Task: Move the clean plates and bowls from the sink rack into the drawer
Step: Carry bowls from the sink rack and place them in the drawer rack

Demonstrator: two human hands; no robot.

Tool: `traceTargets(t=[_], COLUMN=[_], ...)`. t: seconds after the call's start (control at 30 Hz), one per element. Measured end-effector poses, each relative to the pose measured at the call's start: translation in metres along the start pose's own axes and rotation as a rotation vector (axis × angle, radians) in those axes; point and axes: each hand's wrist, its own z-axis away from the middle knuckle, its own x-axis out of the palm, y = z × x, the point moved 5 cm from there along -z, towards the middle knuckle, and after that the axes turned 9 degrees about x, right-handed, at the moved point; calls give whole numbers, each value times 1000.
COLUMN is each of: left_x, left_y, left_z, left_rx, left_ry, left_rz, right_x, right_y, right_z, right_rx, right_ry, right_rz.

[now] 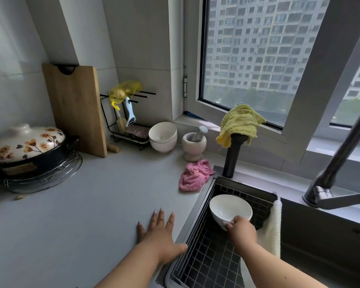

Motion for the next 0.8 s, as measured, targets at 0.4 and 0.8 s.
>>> traceTargets(t=[0.4, 0.8], left_x=[-4, -29], left_y=[-4, 18], left_z=[26, 95], left_rx=[7, -82], left_ry=[87, 477], left_rz=[222, 892], right_x=[-45, -67], right_y=[0, -27], right_z=[37, 121], right_rx=[-21, -365], right_ry=[185, 82], right_rz=[-88, -216])
